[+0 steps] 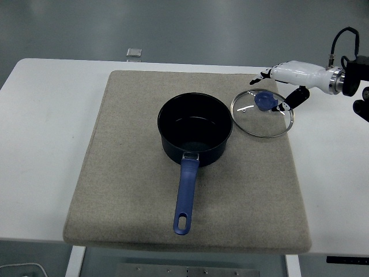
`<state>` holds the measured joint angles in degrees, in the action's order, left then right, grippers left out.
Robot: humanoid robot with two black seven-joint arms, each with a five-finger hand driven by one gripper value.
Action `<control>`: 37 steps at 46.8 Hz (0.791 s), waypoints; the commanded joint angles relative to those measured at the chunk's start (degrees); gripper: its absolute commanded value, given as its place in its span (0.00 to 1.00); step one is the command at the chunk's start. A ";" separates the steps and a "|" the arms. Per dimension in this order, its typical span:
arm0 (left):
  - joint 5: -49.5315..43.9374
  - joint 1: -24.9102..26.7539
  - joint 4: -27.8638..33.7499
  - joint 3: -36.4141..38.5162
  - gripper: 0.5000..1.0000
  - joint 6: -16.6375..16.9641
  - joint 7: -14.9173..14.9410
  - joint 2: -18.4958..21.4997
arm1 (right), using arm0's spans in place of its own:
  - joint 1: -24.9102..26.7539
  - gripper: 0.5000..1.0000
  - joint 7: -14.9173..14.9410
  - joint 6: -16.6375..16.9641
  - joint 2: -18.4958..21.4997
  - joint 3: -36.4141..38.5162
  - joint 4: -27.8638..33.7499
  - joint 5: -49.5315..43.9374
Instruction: Lift the pot lid and place it to the right of the pot.
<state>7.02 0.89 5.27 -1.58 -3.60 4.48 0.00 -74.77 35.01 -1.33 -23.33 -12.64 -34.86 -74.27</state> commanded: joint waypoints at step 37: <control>0.01 -0.01 0.00 0.00 1.00 0.00 0.00 0.00 | -3.98 0.72 -0.01 -1.92 0.39 9.55 -0.03 16.26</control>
<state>7.04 0.88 5.27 -1.58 -3.60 4.48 0.00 -78.87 35.00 -3.28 -23.37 -5.72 -34.88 -60.35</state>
